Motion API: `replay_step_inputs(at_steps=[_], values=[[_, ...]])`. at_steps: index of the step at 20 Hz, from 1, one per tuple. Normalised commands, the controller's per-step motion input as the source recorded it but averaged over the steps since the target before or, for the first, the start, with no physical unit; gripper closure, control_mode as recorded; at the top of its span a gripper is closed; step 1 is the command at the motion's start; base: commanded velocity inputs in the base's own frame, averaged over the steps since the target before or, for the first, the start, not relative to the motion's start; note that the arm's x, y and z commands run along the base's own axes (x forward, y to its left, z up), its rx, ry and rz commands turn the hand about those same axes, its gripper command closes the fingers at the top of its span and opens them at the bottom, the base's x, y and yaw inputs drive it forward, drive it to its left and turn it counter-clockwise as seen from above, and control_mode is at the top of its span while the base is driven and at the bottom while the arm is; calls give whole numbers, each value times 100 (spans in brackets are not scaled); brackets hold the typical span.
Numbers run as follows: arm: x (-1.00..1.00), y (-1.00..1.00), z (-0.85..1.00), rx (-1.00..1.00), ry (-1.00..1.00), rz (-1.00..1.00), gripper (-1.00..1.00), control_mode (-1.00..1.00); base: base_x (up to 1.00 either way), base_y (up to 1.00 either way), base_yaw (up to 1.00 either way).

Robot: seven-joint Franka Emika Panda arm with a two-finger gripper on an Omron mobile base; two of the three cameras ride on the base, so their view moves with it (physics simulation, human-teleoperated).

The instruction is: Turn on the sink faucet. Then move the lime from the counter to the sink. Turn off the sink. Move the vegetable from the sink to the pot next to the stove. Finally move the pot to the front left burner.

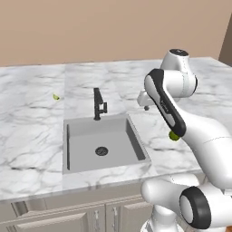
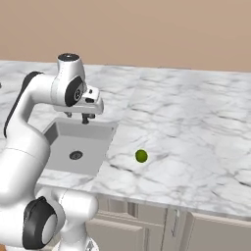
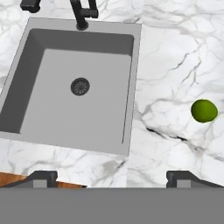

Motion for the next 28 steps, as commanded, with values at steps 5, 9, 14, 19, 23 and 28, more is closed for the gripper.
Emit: replay_step_inputs(at_steps=[5,9,14,19,23,28], values=[[0,0,0,0,0,0,-100,100,38,-18,0],[0,0,0,0,0,0,-100,100,49,0,0],[0,0,0,0,0,0,-100,100,58,0,0],[0,0,0,0,0,0,-100,100,55,0,0],[0,0,0,0,0,0,-100,-100,1,0,0],[10,3,-9,0,1,0,-100,-100,0,0,0]])
